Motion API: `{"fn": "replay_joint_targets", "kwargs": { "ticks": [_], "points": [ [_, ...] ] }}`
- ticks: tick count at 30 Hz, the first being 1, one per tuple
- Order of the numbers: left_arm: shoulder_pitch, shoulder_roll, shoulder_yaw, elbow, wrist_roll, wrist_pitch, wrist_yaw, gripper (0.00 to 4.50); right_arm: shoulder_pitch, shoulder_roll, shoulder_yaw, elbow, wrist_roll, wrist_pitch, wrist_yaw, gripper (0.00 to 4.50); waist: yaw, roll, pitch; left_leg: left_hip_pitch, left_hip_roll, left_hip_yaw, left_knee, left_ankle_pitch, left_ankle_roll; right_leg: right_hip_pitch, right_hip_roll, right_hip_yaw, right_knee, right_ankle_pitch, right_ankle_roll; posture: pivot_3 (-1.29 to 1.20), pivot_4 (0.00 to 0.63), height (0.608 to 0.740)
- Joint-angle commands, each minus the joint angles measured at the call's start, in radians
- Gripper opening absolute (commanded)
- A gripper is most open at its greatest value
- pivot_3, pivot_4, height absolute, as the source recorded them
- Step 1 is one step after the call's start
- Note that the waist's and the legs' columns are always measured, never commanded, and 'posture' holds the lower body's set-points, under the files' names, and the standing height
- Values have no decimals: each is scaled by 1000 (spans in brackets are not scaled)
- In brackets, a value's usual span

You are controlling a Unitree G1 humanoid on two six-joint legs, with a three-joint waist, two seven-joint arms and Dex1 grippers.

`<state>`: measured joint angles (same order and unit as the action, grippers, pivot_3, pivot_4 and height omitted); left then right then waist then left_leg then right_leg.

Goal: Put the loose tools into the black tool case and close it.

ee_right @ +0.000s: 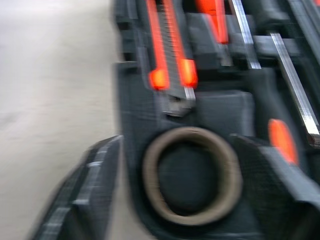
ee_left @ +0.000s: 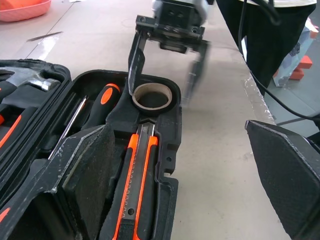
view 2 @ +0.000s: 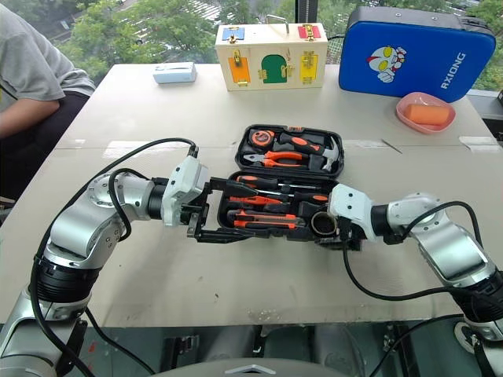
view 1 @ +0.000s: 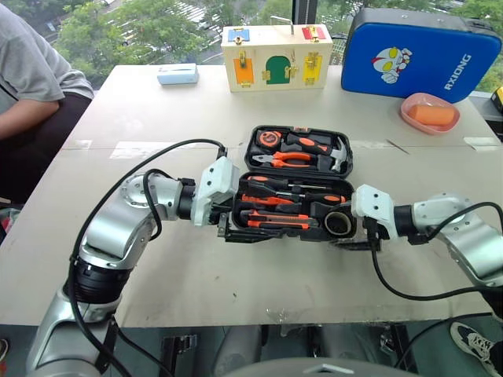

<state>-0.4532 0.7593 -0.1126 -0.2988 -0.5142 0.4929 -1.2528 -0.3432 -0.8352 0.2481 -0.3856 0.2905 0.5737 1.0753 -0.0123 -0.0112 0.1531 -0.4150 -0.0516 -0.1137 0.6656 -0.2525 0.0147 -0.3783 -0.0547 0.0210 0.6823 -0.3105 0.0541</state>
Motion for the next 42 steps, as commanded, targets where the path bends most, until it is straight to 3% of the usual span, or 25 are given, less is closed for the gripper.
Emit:
{"fn": "replay_joint_targets", "kwargs": {
  "ticks": [1,7,9,12,17,18,20,30,36,42],
  "points": [
    [-15,7,30,-13,-6,-21,4,4500,-21,-8,-77,-70,88,60,15,4437,0,0,0,0,0,0,0,0,0,0,0,0,0,0,0,0,150,735],
    [24,32,115,49,-10,47,94,4500,-82,4,-199,13,190,159,-23,4437,-1,0,0,0,0,0,1,0,0,0,0,0,0,0,0,0,150,735],
    [47,42,159,103,7,61,143,4500,-96,5,-222,97,163,126,-42,3938,-1,0,0,1,0,0,0,0,0,0,0,0,0,0,0,0,150,735],
    [93,72,204,190,35,63,181,3720,-113,0,-202,240,74,-2,-48,2807,-2,0,0,1,0,0,-1,0,0,0,0,0,0,0,0,0,150,735],
    [114,86,177,346,150,-86,187,1232,-179,45,-172,460,-20,-131,-64,222,0,1,0,0,0,1,-1,0,0,-1,0,0,0,0,0,0,150,735],
    [98,76,164,376,168,-101,193,826,-186,47,-159,501,-47,-177,-59,0,1,1,1,0,0,1,-1,0,0,-1,0,0,0,0,0,0,150,735],
    [62,50,135,428,201,-129,201,19,-192,45,-129,560,-100,-265,-41,0,6,1,1,0,0,1,-1,0,0,-1,-1,0,0,0,0,0,150,735],
    [-99,-85,15,587,293,-198,183,19,-224,118,-60,641,-175,-427,16,0,-8,1,0,0,-1,3,0,0,0,-3,0,-2,2,0,0,0,150,735],
    [-70,-105,-25,488,265,-155,106,19,-182,115,-53,561,-144,-504,127,0,-7,1,0,0,-1,2,0,0,0,-3,0,-2,1,0,0,0,150,735],
    [27,-66,-59,308,248,-113,35,19,-98,53,-64,426,-107,-506,236,0,-2,2,0,0,-1,2,-2,0,0,-3,-1,-1,-2,0,0,0,150,735]
  ]
}}
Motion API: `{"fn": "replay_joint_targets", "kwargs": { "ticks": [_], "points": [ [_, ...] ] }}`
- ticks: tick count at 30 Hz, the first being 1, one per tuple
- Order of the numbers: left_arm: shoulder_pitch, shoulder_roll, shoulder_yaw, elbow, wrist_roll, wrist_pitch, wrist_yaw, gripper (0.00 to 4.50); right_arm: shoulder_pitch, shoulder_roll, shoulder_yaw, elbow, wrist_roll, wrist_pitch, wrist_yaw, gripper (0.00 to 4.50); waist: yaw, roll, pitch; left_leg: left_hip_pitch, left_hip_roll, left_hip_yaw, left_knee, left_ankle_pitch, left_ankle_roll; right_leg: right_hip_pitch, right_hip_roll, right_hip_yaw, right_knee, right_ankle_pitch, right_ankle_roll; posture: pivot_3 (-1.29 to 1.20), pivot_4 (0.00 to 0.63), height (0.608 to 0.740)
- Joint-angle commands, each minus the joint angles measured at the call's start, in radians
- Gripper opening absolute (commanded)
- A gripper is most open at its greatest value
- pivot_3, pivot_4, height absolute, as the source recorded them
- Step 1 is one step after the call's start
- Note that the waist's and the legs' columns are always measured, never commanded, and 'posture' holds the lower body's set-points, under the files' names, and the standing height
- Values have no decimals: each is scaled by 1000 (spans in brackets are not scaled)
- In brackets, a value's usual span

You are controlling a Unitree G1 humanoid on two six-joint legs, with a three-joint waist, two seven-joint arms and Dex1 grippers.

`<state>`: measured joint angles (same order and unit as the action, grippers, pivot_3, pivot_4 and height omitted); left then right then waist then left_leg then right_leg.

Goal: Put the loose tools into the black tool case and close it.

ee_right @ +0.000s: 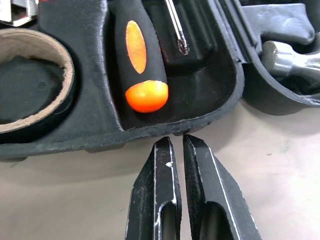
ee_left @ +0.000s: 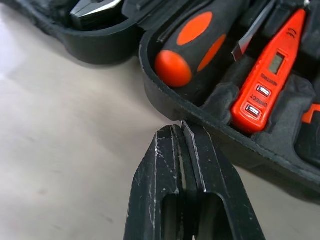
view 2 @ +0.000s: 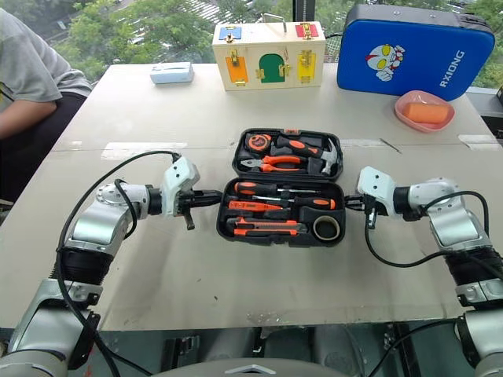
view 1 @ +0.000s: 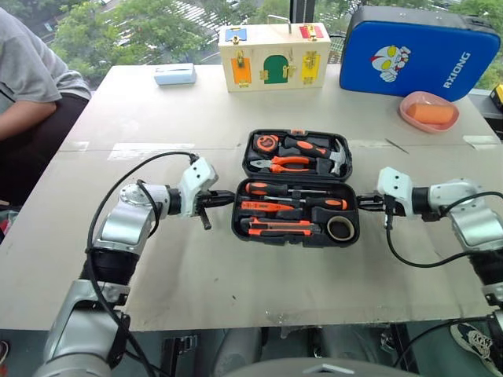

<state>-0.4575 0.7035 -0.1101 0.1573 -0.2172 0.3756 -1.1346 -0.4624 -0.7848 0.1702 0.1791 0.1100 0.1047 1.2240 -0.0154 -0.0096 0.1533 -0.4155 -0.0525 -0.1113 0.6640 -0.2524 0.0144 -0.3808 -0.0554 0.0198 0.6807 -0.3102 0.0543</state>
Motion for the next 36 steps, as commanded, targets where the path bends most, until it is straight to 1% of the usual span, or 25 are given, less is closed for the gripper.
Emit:
{"fn": "replay_joint_targets", "kwargs": {
  "ticks": [1,5,8,15,20,25,28,29,30,31,32,33,34,36],
  "points": [
    [46,0,-65,-172,-48,8,-94,19,33,-5,10,-155,76,-32,94,0,1,0,0,0,0,0,0,0,0,0,0,0,0,0,0,0,150,735],
    [95,32,-64,-224,-37,11,-114,19,78,-32,-9,-205,88,-24,123,0,2,0,0,0,0,0,-1,0,0,0,-1,3,-1,0,0,0,150,735],
    [133,50,-64,-254,-33,5,-122,19,113,-48,-19,-236,72,-11,114,0,2,1,0,1,0,0,-1,0,0,0,-1,4,0,0,0,0,150,735],
    [215,61,-50,-341,-49,52,-100,19,187,-73,-46,-302,81,16,115,0,4,1,-1,1,0,0,-1,0,0,1,-1,4,-1,0,0,0,150,735],
    [275,74,-15,-384,-60,90,-83,19,261,-98,-71,-355,92,34,122,0,5,1,-1,1,0,0,-2,0,0,1,-1,4,-1,0,0,0,150,735],
    [335,118,43,-350,-58,110,-63,19,285,-107,-105,-327,44,26,45,0,0,1,-1,2,0,0,-2,0,0,2,-1,5,-1,0,0,0,150,735],
    [355,146,85,-324,-75,128,-52,19,299,-133,-141,-308,55,49,23,0,-2,2,-1,3,0,1,-2,-1,1,2,0,6,0,0,0,0,150,735],
    [360,161,109,-309,-88,144,-49,681,314,-153,-164,-300,69,57,30,0,-1,2,-1,3,1,0,-2,-1,1,2,0,6,0,0,0,0,150,735],
    [363,175,131,-296,-107,164,-50,985,327,-173,-188,-295,90,77,44,0,1,2,-1,3,1,0,-2,-1,1,2,0,6,0,0,0,0,150,735],
    [359,188,160,-284,-140,203,-52,1424,338,-191,-212,-290,113,96,57,514,2,2,-1,3,1,0,-2,-1,1,2,0,5,0,0,0,0,150,735],
    [347,197,186,-275,-180,258,-50,1923,341,-203,-231,-285,134,117,64,838,2,2,-1,3,1,0,-3,-1,1,2,0,5,-1,0,0,0,150,735],
    [330,202,209,-267,-219,315,-45,2364,334,-207,-247,-279,155,145,59,1327,0,2,-1,3,1,0,-3,-1,1,2,0,5,0,0,0,0,150,735],
    [300,202,232,-252,-259,385,-31,2892,309,-194,-268,-275,199,224,39,1823,-1,2,-1,4,1,0,-4,-2,4,2,0,6,0,0,0,0,150,735],
    [203,181,263,-195,-318,545,25,3704,205,-145,-295,-256,295,438,-33,2689,-2,2,0,5,1,0,-4,-3,4,3,0,6,2,0,0,0,150,735]
  ]
}}
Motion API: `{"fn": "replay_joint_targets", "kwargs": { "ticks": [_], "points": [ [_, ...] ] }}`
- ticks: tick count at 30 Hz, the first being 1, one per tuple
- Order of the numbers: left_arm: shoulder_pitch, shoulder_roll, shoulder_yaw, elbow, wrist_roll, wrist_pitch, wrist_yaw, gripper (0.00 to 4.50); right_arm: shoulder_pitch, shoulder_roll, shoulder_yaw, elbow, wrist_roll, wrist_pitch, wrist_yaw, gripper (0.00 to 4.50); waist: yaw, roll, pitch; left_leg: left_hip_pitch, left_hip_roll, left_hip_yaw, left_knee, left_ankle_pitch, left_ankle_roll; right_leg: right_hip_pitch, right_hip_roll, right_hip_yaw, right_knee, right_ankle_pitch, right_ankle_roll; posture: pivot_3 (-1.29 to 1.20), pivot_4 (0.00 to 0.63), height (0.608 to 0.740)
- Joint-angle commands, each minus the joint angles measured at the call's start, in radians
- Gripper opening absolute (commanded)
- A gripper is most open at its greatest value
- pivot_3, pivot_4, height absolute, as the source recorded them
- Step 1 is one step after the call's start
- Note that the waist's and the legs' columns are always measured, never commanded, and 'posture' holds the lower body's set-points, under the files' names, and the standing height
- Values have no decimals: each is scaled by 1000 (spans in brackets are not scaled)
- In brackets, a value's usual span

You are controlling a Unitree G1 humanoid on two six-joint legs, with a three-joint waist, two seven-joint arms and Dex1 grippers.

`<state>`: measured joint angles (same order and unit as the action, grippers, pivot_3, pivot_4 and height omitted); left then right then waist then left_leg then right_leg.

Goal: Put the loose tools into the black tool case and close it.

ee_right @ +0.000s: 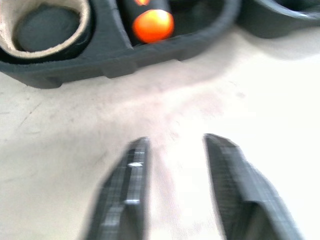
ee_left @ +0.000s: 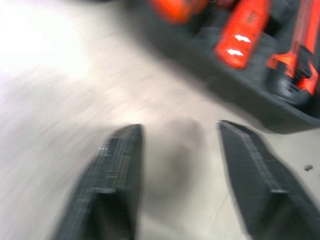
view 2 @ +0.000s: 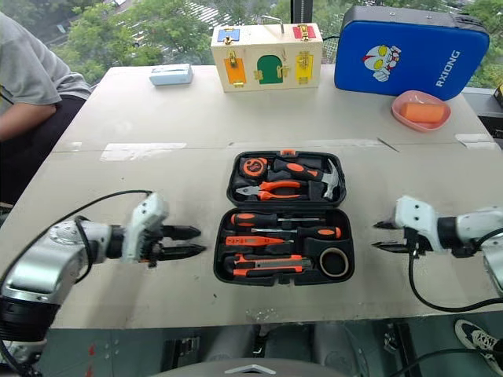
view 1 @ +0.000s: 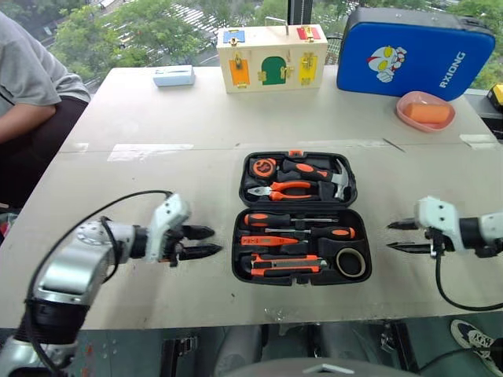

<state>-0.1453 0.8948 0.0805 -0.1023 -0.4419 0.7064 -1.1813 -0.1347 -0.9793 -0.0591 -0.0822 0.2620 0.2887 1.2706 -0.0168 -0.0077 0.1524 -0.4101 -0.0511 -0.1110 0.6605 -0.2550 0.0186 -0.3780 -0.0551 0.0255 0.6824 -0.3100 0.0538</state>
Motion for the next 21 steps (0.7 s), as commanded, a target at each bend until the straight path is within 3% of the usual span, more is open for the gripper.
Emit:
{"fn": "replay_joint_targets", "kwargs": {
  "ticks": [1,2,4,8,16,17,21],
  "points": [
    [-179,-36,89,109,-121,308,116,4196,-182,81,-70,15,182,349,-120,3259,0,0,1,0,0,0,0,0,0,0,0,0,1,0,0,0,150,735],
    [-227,-54,100,139,-138,373,148,4500,-221,100,-71,19,204,409,-146,3657,1,0,1,0,0,0,2,0,0,0,0,-1,3,1,-1,0,150,735],
    [-311,-93,120,188,-164,476,204,4500,-274,136,-72,16,242,506,-186,4470,5,0,1,-1,0,-1,6,0,0,-1,1,-3,7,1,-1,0,150,735],
    [-467,-203,128,267,-183,608,313,4500,-397,271,-52,47,272,699,-365,4470,6,-2,1,-5,-1,-5,7,2,-4,-2,1,-6,6,0,-1,0,150,735],
    [-599,-325,105,389,-135,537,424,4500,-506,393,-42,179,232,805,-562,4470,-3,-2,1,-6,-2,-2,7,3,-5,-6,0,-4,7,0,-1,0,150,735],
    [-606,-329,99,396,-137,530,415,3986,-518,404,-55,196,233,813,-582,4500,-3,-2,1,-6,-2,-1,6,3,-5,-7,0,-3,8,0,-1,0,150,735],
    [-601,-330,81,390,-148,537,396,2193,-522,406,-53,210,224,809,-606,2715,-2,-2,1,-6,-2,3,7,3,-5,-10,0,0,11,0,-1,0,150,735]
  ]
}}
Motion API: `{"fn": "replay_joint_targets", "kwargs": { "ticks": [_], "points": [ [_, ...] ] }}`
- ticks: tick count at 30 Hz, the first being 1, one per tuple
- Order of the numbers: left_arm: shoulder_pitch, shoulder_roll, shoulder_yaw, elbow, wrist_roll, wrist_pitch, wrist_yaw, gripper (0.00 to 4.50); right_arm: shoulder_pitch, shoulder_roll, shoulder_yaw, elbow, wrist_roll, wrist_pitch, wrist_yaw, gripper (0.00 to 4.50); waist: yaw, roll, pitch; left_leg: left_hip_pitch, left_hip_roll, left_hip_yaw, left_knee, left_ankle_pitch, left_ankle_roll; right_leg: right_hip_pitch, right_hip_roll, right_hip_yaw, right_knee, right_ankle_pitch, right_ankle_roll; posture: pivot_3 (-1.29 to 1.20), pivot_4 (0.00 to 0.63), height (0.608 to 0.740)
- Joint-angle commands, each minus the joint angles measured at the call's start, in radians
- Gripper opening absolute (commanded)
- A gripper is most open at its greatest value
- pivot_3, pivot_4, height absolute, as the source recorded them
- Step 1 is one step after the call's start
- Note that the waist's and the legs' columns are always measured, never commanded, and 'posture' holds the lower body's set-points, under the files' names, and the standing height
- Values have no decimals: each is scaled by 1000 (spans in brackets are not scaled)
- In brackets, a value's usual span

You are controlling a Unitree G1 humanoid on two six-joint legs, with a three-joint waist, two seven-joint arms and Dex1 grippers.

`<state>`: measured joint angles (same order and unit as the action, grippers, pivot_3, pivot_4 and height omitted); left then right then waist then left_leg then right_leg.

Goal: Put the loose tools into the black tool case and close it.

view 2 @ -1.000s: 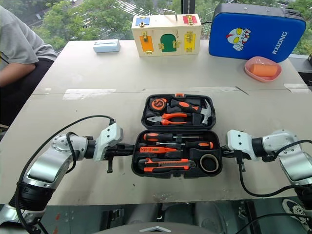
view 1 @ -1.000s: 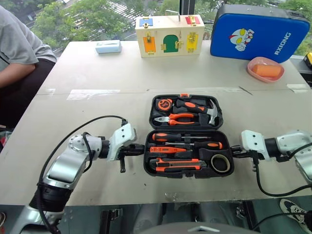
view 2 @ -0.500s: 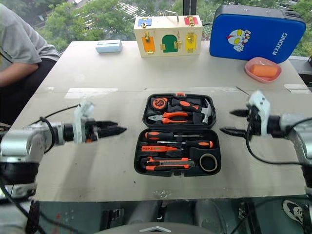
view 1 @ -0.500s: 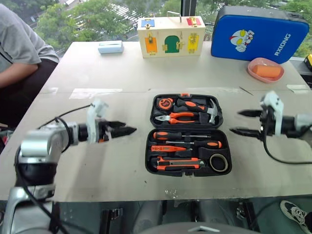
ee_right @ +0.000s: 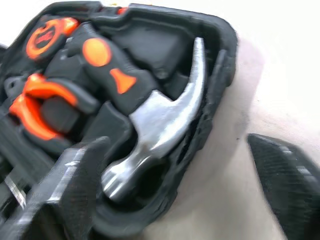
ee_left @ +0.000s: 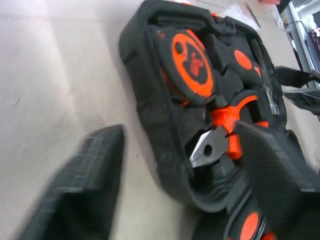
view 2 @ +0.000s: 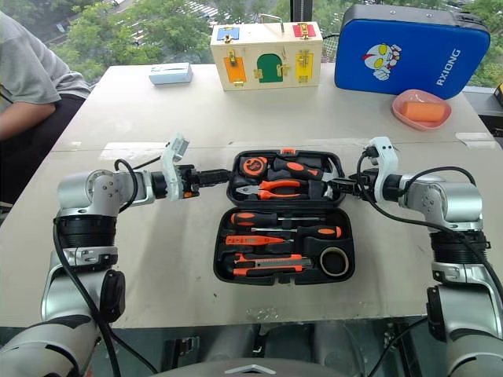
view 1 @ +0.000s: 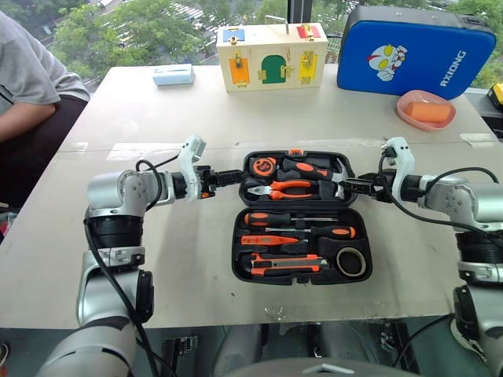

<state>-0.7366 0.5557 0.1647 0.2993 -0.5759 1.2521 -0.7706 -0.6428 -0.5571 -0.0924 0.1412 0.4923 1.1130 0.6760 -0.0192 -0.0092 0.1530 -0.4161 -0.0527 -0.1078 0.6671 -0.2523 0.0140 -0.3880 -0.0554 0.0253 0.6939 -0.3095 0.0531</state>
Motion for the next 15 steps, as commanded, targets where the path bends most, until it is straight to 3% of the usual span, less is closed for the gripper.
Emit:
{"fn": "replay_joint_targets", "kwargs": {
  "ticks": [1,2,3,4,9,11,12,13,15],
  "points": [
    [-5,12,-20,-11,-2,-12,-13,1651,-7,-24,4,-17,-22,-33,-9,2183,0,0,0,0,0,0,0,0,0,0,0,0,0,0,0,0,150,735],
    [1,17,-39,-14,9,-22,-15,1387,-1,-29,20,-21,-32,-42,-6,1902,1,0,0,0,0,0,0,0,0,0,0,0,0,0,0,0,150,735],
    [6,20,-57,-16,20,-30,-16,731,4,-32,35,-25,-39,-48,-3,1254,0,0,0,0,0,1,0,0,0,-1,0,1,0,0,0,0,150,735],
    [7,18,-65,-9,28,-36,-12,713,9,-33,46,-27,-45,-52,-2,841,0,0,0,0,0,1,0,0,0,-1,0,1,1,0,0,0,150,735],
    [25,20,-110,-16,53,-75,-21,713,9,-29,52,-21,-49,-56,-6,841,2,-1,-1,0,0,3,0,0,0,-1,0,3,1,0,0,0,150,735],
    [27,14,-110,-15,53,-79,-16,713,2,-28,53,-11,-54,-57,-8,319,2,-1,-1,0,0,3,0,0,0,-1,0,3,1,0,0,0,150,735],
    [26,7,-102,-11,51,-81,-8,456,2,-33,61,-11,-61,-65,-5,10,2,-2,-2,0,0,3,0,0,0,-1,0,3,1,0,0,0,150,735],
    [25,2,-95,-8,49,-82,-3,155,2,-37,67,-11,-65,-71,0,0,3,-2,-2,0,0,3,0,0,0,-1,0,3,1,0,0,0,150,735],
    [23,-3,-88,-4,45,-78,3,31,7,-44,79,-19,-71,-81,10,0,4,-3,-2,0,0,3,0,0,0,-1,0,3,1,0,0,0,150,735]
  ]
}}
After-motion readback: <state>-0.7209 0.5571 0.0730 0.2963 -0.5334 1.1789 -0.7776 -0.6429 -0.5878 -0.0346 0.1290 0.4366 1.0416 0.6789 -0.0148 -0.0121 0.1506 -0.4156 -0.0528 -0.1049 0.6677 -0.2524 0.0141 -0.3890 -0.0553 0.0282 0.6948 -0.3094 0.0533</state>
